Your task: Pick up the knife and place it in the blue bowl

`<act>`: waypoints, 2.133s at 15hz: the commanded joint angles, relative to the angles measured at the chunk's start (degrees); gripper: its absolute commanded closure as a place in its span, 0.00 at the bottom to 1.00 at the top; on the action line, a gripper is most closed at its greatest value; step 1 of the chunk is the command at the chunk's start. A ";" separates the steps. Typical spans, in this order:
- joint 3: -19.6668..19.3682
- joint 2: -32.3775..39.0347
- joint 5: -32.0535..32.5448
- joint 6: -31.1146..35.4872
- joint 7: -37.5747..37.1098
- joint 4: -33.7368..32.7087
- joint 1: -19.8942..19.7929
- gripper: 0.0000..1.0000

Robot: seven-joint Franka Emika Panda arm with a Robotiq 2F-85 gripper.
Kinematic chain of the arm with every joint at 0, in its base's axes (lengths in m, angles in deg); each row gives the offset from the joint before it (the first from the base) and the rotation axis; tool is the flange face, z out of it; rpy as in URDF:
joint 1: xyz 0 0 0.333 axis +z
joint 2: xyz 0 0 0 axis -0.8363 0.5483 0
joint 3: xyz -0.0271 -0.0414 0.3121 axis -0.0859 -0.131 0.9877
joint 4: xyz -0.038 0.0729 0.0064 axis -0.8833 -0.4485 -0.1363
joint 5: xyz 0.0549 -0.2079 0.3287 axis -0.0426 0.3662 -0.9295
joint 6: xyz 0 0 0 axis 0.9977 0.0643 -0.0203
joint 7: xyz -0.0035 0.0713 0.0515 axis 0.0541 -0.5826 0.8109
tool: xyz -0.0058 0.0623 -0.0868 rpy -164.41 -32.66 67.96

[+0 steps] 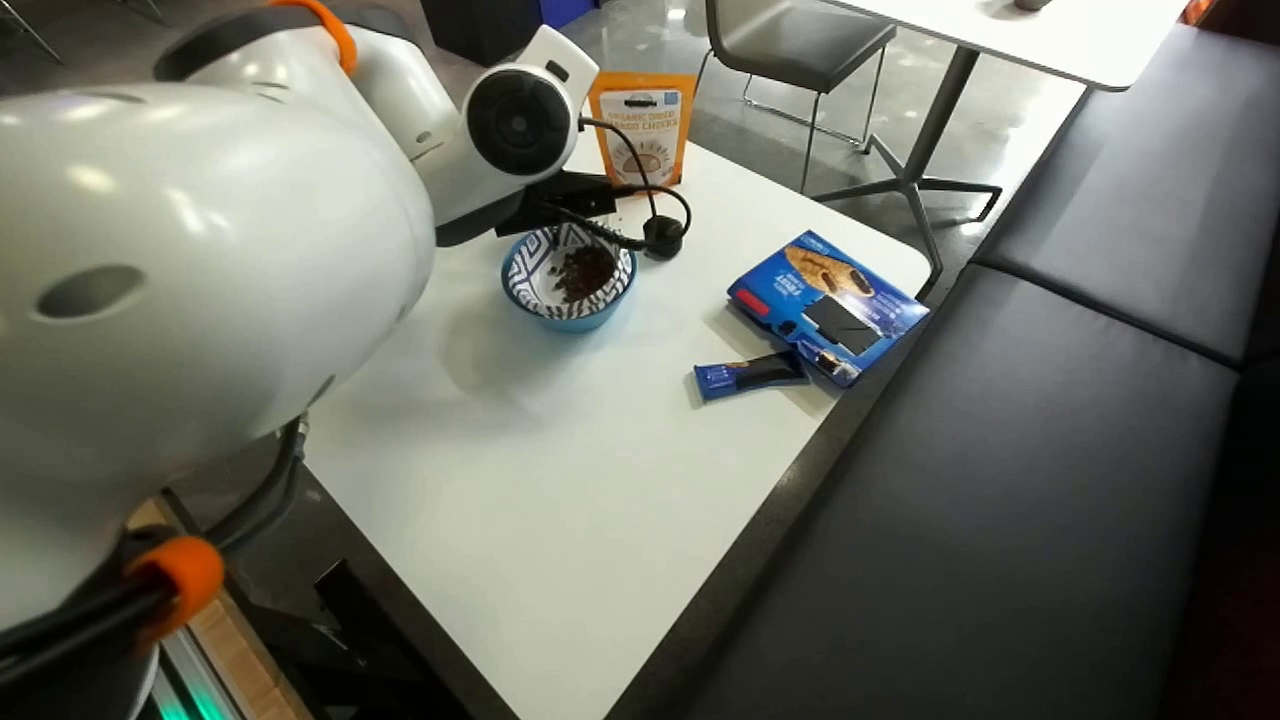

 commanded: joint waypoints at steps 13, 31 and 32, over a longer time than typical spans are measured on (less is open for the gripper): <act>0.77 2.48 1.83 -5.06 -1.96 1.10 -4.46 0.97; -4.02 0.98 4.16 -5.14 -0.84 3.76 -5.59 0.97; -4.32 0.50 4.32 -5.33 -0.86 3.85 -5.64 0.97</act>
